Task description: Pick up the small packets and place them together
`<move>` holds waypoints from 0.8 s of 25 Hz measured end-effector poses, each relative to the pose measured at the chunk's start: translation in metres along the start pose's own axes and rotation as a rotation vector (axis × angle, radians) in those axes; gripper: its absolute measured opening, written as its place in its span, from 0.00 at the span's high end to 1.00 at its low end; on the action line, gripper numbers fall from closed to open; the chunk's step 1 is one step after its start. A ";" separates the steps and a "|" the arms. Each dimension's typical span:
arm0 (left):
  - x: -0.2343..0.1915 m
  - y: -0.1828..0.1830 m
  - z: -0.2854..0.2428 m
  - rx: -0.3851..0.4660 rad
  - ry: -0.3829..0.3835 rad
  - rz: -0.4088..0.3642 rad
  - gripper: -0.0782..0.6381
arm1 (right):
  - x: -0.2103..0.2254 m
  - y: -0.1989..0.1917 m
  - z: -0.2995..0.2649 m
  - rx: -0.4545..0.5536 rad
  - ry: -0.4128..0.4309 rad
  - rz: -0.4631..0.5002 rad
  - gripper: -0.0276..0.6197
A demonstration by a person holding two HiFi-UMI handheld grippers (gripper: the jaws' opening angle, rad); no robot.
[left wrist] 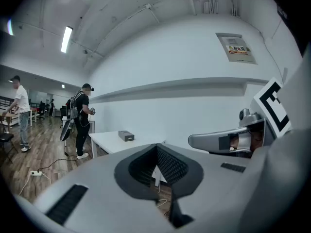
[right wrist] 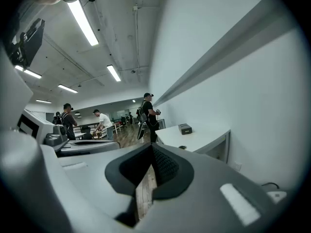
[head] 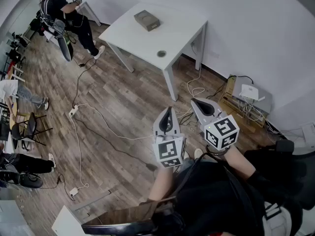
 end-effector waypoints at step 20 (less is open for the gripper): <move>0.007 -0.006 -0.002 0.035 0.008 -0.005 0.89 | 0.006 0.001 0.005 0.036 0.050 -0.036 0.96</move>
Point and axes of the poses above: the fingertips, and each gripper's own axes: z backward along the fingers, x to its right, y out of its top, the point moved 4 cm from there along z, backward along the fingers, and after that the axes turned 4 degrees about x, right-handed, at the moved point
